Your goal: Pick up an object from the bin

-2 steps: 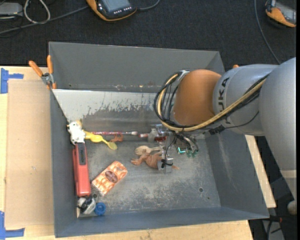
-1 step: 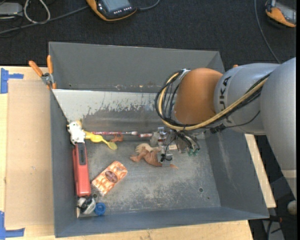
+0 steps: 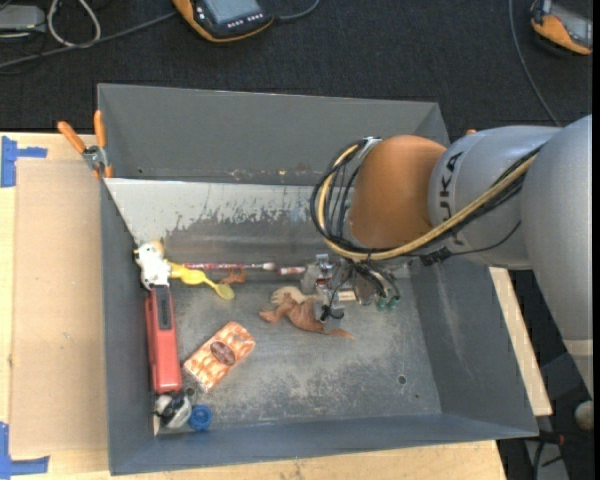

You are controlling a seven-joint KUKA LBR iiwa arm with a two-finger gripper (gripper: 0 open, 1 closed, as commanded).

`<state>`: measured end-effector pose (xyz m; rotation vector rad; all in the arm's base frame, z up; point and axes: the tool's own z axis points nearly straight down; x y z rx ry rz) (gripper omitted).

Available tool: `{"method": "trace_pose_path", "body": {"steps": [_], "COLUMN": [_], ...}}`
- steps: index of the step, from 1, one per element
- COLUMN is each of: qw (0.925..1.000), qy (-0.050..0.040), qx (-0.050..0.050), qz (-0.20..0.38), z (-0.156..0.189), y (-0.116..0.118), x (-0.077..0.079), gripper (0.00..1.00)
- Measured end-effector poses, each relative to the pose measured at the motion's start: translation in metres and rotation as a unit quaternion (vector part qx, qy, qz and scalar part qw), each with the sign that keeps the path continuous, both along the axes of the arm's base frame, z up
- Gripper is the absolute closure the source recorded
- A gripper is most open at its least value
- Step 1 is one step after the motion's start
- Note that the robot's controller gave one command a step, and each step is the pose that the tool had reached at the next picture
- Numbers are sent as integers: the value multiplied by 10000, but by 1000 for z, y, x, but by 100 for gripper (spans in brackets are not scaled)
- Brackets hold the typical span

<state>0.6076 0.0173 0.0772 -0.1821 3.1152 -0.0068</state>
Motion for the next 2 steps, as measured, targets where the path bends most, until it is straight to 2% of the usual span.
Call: {"method": "trace_pose_path", "body": {"steps": [1, 2], "qw": [9998, 9988], "qy": [75, 43], "qx": [1, -4], "qz": [207, 492], "z": [61, 104], "y": [15, 6], "x": [-26, -3], "gripper": [100, 0]}}
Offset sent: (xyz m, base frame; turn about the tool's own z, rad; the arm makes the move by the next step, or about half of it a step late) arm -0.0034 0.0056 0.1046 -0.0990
